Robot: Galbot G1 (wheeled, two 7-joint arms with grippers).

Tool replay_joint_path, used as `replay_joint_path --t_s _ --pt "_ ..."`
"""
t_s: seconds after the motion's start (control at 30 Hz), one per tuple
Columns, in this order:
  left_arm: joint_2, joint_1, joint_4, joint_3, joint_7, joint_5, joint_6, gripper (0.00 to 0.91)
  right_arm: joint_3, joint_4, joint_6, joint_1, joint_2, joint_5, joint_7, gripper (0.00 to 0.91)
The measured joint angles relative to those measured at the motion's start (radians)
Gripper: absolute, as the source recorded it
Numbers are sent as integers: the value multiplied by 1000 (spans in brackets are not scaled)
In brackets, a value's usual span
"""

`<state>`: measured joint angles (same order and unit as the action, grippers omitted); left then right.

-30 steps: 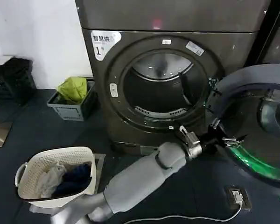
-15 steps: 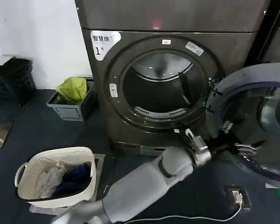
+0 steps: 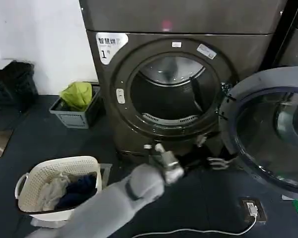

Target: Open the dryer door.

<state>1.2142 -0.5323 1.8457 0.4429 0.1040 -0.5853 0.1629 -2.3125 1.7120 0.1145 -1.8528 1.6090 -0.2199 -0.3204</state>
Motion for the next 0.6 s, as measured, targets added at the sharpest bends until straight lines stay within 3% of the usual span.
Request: replay_joint_path --t_s 0.3,0.6 --pt "-269 -132 247 -178 -136 -205 228 907 33 4 -2 20 -19 -44 15 907" --pt "-535 -391 390 -481 -281 -366 365 907 71 -26 -55 41 -57 -82 44 907"
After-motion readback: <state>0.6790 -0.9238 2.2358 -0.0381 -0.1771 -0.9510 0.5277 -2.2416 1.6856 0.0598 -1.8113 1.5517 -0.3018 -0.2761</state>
